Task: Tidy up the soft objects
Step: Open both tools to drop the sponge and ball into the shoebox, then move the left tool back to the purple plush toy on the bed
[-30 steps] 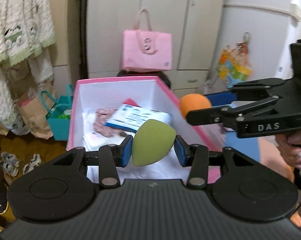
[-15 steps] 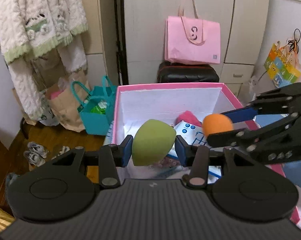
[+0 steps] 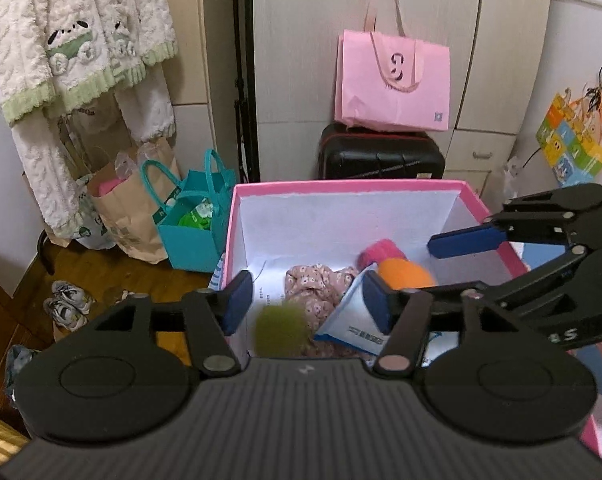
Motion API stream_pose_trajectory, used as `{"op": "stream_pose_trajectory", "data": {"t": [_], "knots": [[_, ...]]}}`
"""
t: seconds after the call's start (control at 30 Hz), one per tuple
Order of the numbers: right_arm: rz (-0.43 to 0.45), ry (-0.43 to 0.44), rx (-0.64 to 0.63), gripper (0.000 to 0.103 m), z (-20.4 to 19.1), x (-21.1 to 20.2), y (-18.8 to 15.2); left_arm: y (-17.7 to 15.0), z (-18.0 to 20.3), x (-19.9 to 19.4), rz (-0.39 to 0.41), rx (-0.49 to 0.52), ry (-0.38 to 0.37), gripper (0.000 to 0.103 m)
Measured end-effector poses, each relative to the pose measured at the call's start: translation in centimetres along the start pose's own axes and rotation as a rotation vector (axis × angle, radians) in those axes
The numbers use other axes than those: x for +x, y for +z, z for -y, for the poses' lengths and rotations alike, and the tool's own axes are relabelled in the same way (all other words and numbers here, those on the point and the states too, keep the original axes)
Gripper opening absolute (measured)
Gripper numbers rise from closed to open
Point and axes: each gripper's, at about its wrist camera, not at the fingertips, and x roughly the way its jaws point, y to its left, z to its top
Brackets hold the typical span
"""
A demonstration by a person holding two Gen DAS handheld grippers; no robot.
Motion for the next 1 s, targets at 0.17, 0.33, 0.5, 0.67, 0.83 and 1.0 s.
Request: {"op": "stream_pose_trajectory", "data": {"t": [0.17,0.33,0.5,0.67,0.83,1.0], "knots": [[0.065,-0.032,0.005,0.066,-1.0,-2.8,-0.9,-1.0,0.3,-2.4,0.038,-0.012,-0.043,0.068],[0.103,-0.099,-0.035,0.067,-3.1,-6.1,-2.6,-2.9,1.3,-5.5,0.052,0.013,-0.081,0.07],[0.152,-0.125,-0.018,0.068,-4.1,-9.8,-4.4,-4.6,2.1,-8.7,0.057,0.036,-0.106,0.071],[0.188,-0.153,-0.043,0.068,-5.7,-13.5,-5.9,-6.1,3.8,-11.9,0.063,0.085,-0.139,0.072],[0.203,-0.156,-0.067,0.071,-7.4,-16.6,-7.4,-7.6,5.7,-14.4,0.048,0.143,-0.18,0.073],[0.208,-0.178,-0.075,0.077,-8.7,-19.1,-8.8,-8.8,7.2,-16.4,0.032,0.175,-0.212,0.075]]}}
